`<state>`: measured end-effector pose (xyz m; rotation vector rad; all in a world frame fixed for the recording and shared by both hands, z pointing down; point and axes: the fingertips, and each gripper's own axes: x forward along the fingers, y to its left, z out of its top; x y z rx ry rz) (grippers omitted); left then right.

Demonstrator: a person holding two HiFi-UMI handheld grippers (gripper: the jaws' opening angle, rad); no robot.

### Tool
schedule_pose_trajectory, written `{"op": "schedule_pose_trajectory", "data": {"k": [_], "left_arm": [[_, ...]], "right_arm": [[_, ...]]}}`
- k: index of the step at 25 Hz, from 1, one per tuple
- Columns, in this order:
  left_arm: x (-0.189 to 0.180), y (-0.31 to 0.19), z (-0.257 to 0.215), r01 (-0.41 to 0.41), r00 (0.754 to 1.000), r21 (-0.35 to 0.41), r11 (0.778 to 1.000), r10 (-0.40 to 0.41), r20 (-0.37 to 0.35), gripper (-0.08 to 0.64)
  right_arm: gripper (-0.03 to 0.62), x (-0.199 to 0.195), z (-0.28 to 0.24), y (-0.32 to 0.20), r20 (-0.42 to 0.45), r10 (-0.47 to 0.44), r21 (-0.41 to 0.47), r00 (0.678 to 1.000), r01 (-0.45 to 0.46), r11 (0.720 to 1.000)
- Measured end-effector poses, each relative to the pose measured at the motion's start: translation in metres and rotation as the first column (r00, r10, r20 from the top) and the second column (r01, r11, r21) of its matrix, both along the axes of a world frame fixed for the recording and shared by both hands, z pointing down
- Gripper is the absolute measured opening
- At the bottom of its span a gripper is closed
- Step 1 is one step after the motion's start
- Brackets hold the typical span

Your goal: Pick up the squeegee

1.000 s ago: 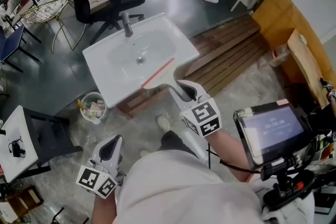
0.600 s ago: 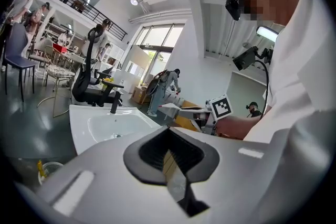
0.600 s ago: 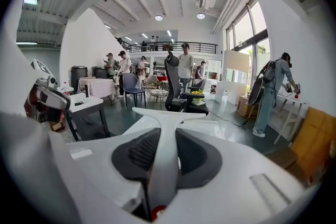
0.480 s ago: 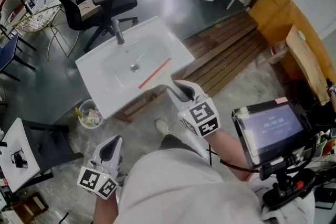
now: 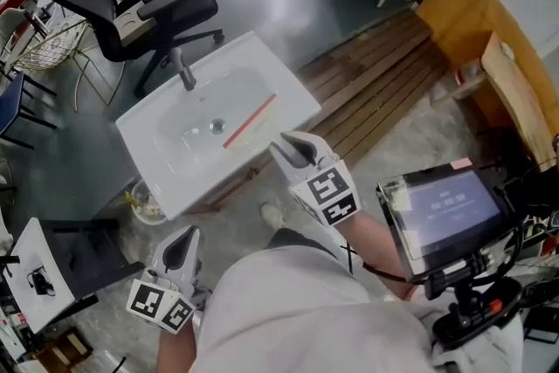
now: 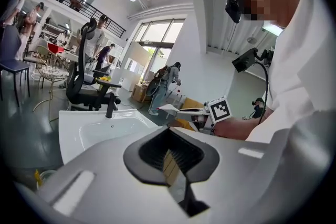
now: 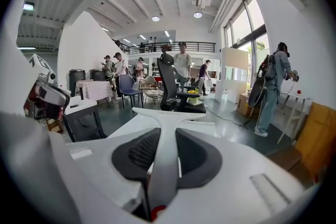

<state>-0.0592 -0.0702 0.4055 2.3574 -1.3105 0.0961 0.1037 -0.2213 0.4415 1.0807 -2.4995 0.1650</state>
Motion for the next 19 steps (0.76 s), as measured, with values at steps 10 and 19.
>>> {"op": "schedule_pose_trajectory", "data": {"k": [10,19], "left_arm": [[0.035,-0.072,0.007,-0.014,1.0,-0.026,1.0,0.014,0.017,0.008],[0.059,-0.138,0.011,-0.005,1.0,-0.048,0.999,0.006,0.027,0.008]], "right_arm": [[0.097,0.027,0.018,-0.066,0.003,-0.007,-0.01,1.0,0.007,1.0],[0.097,0.052,0.036,-0.136,-0.007,-0.009,-0.035,1.0,0.009,0.999]]}}
